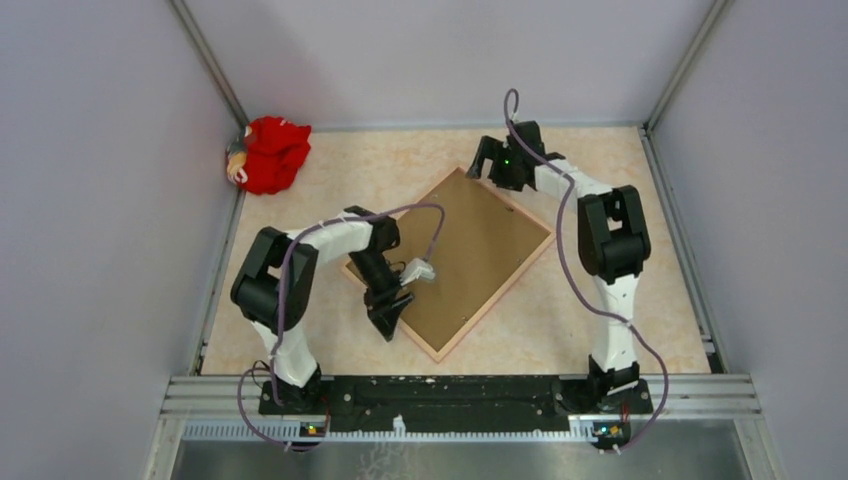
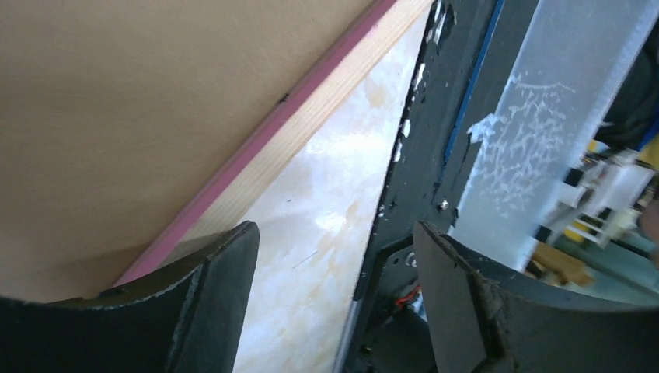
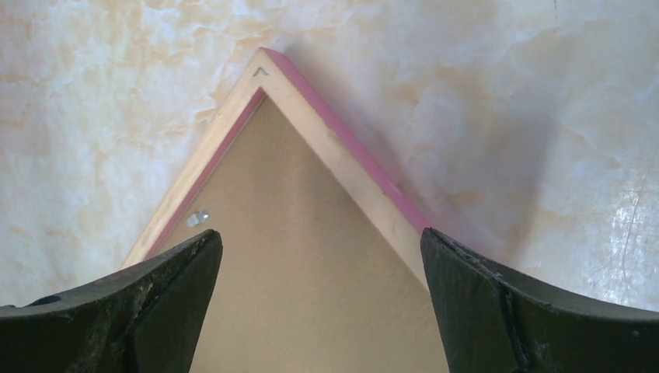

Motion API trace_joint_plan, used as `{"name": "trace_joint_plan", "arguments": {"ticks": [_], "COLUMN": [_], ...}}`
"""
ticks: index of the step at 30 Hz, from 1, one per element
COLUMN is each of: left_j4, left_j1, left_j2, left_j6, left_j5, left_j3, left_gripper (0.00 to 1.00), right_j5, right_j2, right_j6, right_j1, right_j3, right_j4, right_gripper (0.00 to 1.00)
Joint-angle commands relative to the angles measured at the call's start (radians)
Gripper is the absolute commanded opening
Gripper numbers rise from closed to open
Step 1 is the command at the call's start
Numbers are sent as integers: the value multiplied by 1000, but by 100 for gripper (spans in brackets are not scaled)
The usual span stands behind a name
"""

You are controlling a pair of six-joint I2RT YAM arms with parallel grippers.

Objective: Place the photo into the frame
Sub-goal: Adjust the photo frame at the center of the board.

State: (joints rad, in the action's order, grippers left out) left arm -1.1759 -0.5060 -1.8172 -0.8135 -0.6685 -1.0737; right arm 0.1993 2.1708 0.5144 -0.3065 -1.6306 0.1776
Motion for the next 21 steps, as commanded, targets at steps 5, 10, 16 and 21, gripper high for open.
{"name": "trace_joint_plan", "arguments": {"ticks": [5, 10, 16, 21], "left_j4": [-123, -27, 46, 57], "left_j1": [233, 432, 601, 613], "left_j2": [44, -115, -369, -402], "left_j6": [-226, -78, 134, 125], "left_j5": [-120, -81, -43, -103], "left_j3": [-341, -560, -766, -703], "left_gripper": [82, 68, 46, 44], "right_j5": [-129, -141, 29, 161], "right_j2": [-322, -572, -827, -978], "right_j6": [1, 41, 83, 153], "right_j1": [48, 50, 50, 46], "right_j3": [22, 339, 745, 946], "right_j4": [191, 184, 168, 135], "right_gripper": [99, 99, 99, 99]}}
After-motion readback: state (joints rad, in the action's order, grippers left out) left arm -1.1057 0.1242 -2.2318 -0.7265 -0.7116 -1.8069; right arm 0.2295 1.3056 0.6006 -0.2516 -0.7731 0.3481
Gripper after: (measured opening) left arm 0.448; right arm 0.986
